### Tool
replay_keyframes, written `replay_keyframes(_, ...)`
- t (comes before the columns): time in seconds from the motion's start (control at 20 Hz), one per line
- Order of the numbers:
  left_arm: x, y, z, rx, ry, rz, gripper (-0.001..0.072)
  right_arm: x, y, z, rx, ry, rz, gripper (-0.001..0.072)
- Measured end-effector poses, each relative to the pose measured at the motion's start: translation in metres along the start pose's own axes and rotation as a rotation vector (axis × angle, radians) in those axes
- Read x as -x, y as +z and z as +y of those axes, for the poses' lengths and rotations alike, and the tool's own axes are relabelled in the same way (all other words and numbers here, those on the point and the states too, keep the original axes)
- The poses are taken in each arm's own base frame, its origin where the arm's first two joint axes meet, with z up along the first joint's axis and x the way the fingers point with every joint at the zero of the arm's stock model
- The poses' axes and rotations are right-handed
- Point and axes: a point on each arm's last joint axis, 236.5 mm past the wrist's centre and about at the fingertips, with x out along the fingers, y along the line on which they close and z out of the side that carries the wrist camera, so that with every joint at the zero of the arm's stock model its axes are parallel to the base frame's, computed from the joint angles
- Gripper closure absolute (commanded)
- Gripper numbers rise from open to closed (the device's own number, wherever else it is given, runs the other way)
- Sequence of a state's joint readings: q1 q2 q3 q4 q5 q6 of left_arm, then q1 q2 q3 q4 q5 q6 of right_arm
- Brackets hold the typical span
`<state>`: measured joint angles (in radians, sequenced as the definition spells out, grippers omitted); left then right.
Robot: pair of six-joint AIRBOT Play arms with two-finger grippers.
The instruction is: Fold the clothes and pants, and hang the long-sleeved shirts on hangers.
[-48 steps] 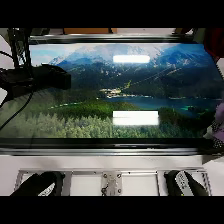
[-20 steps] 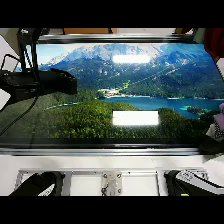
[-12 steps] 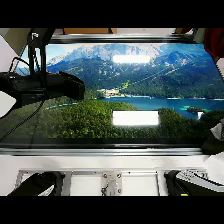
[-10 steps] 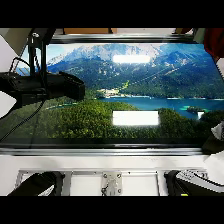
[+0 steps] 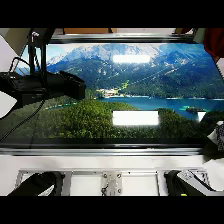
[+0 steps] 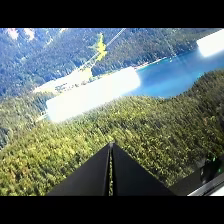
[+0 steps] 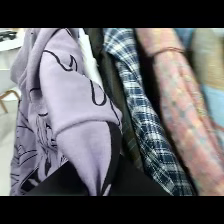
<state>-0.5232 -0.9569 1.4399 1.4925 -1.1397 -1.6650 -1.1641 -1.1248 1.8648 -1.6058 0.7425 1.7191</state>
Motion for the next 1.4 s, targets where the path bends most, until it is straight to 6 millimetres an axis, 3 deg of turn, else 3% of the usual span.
replay_keyframes(0.25,0.0,0.005,0.0,0.0,-0.002,-0.021,0.0691,0.057,0.024,-0.055,-0.004,-0.153,-0.012,0.0691)
replay_keyframes(0.4,0.0,0.005,0.0,-0.001,-0.001,-0.022,0.0691,0.077,0.031,-0.064,-0.009,-0.187,-0.02,0.0688)
replay_keyframes(0.55,0.0,0.005,0.0,-0.001,-0.001,-0.022,0.0691,0.085,0.031,-0.063,-0.022,-0.185,-0.012,0.0672)
replay_keyframes(0.6,0.0,0.005,0.0,-0.001,-0.002,-0.022,0.0691,0.086,0.03,-0.062,-0.028,-0.179,-0.009,0.0609)
replay_keyframes(0.7,0.0,0.005,0.0,-0.002,-0.001,-0.022,0.0691,0.086,0.025,-0.059,-0.036,-0.167,0.014,0.0225)
replay_keyframes(0.75,0.0,0.005,0.0,-0.002,0.0,-0.022,0.0691,0.084,0.026,-0.056,-0.033,-0.154,0.009,0.0191)
replay_keyframes(0.85,0.0,0.005,0.0,-0.002,-0.001,-0.022,0.0691,0.082,0.024,-0.048,-0.035,-0.117,0.019,0.0375)
replay_keyframes(0.9,0.0,0.005,0.0,-0.003,-0.001,-0.022,0.0691,0.085,0.026,-0.042,-0.029,-0.096,0.013,0.0417)
replay_keyframes(1.0,0.0,0.005,0.0,-0.002,-0.001,-0.022,0.0691,0.098,0.052,-0.023,-0.011,-0.025,-0.086,0.0414)
replay_keyframes(1.1,0.0,0.005,-0.001,-0.001,-0.002,-0.022,0.0691,0.115,0.083,0.013,-0.021,0.121,-0.208,0.0414)
replay_keyframes(1.2,0.0,0.005,-0.001,0.0,-0.002,-0.022,0.0691,0.14,0.103,0.09,-0.053,0.454,-0.3,0.0413)
replay_keyframes(1.3,-0.001,0.005,0.0,-0.001,0.002,-0.019,0.0691,0.161,0.092,0.156,-0.046,0.742,-0.28,0.0413)
replay_keyframes(1.4,-0.006,0.003,0.002,-0.002,0.006,-0.008,0.0691,0.187,0.061,0.218,-0.004,1.016,-0.198,0.0414)
